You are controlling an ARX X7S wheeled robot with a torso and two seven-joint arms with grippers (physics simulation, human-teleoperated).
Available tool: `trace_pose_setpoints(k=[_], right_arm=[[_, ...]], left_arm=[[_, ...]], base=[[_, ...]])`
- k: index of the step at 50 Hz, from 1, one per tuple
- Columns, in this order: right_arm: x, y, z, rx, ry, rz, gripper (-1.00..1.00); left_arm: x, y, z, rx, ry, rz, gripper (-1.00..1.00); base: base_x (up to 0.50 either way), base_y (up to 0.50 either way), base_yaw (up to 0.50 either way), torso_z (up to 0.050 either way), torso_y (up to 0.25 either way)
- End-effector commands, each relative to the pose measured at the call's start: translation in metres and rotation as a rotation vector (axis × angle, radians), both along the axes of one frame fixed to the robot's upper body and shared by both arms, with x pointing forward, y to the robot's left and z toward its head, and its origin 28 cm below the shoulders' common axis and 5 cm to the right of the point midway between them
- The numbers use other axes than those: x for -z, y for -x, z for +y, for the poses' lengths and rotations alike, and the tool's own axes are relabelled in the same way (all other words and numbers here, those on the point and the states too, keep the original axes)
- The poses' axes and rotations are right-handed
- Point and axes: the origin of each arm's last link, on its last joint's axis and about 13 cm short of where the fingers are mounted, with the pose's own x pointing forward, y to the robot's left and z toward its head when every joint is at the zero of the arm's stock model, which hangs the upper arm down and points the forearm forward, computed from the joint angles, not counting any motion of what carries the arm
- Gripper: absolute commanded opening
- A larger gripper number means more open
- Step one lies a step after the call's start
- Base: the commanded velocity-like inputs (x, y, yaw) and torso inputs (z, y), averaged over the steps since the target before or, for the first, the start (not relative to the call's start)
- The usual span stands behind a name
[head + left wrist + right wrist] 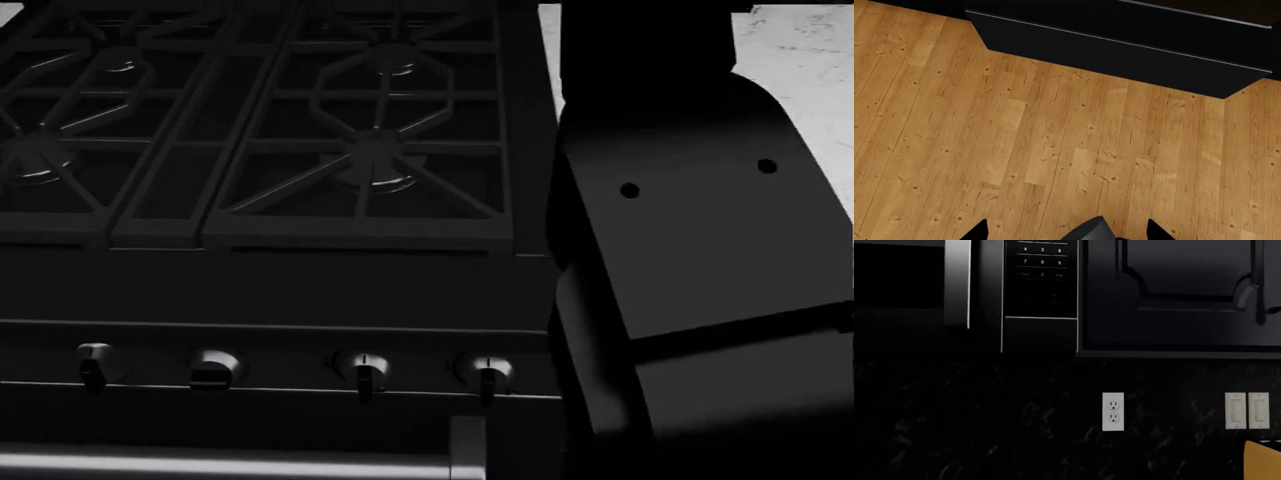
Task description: Press the stop button on the microwave
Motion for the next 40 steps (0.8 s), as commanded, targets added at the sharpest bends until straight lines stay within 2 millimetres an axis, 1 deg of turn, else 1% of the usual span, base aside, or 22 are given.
trace_pose_setpoints(k=[1, 8, 10, 14, 18, 22, 26, 27, 31, 33, 35, 40], right_arm=[[-0.042, -0.020, 0.003, 0.018, -0.008, 0.054, 1.00], [-0.056, -0.033, 0.004, 0.027, -0.011, 0.083, 1.00], [-0.063, -0.042, 0.005, 0.029, -0.019, 0.114, 1.00], [-0.078, -0.046, 0.007, 0.031, -0.028, 0.114, 1.00], [-0.094, -0.047, 0.010, 0.034, -0.022, 0.126, 1.00], [-0.102, -0.046, 0.012, 0.022, -0.028, 0.142, 1.00], [-0.118, -0.041, 0.018, 0.012, -0.027, 0.126, 1.00], [-0.123, -0.039, 0.021, 0.014, 0.002, 0.093, 1.00], [-0.130, -0.038, 0.027, -0.016, 0.015, 0.089, 1.00], [-0.136, -0.039, 0.027, -0.009, 0.008, 0.083, 1.00], [-0.147, -0.037, 0.025, -0.022, -0.024, 0.065, 1.00], [-0.151, -0.041, 0.023, -0.015, -0.034, 0.061, 1.00]], left_arm=[[0.000, 0.001, 0.000, -0.002, 0.002, 0.004, 1.00], [0.000, 0.001, 0.000, -0.002, 0.002, 0.004, 1.00], [0.000, 0.001, 0.000, -0.002, 0.002, 0.004, 1.00], [0.000, 0.001, 0.000, -0.002, 0.002, 0.004, 1.00], [0.000, 0.001, 0.000, -0.002, 0.002, 0.004, 1.00], [0.000, 0.001, 0.000, -0.002, 0.002, 0.004, 1.00], [0.000, 0.001, 0.000, -0.002, 0.002, 0.004, 1.00], [0.000, 0.001, 0.000, -0.002, 0.002, 0.004, 1.00], [0.000, 0.001, 0.000, -0.002, 0.002, 0.004, 1.00], [0.000, 0.001, 0.000, -0.002, 0.002, 0.004, 1.00], [0.000, 0.001, 0.000, -0.002, 0.002, 0.004, 1.00], [0.000, 0.001, 0.000, -0.002, 0.002, 0.004, 1.00]], base=[[0.00, 0.00, 0.00, 0.050, 0.035], [0.00, 0.00, 0.00, 0.050, 0.035], [0.00, 0.00, 0.00, 0.050, 0.035], [0.00, 0.00, 0.00, 0.050, 0.035], [0.00, 0.00, 0.00, 0.050, 0.036], [0.00, 0.00, 0.00, 0.050, 0.034], [0.00, 0.00, 0.00, 0.050, 0.037], [0.00, 0.00, 0.00, 0.050, 0.037], [0.00, 0.00, 0.00, 0.050, 0.036], [0.00, 0.00, 0.00, 0.050, 0.034], [0.00, 0.00, 0.00, 0.050, 0.035], [0.00, 0.00, 0.00, 0.050, 0.035]])
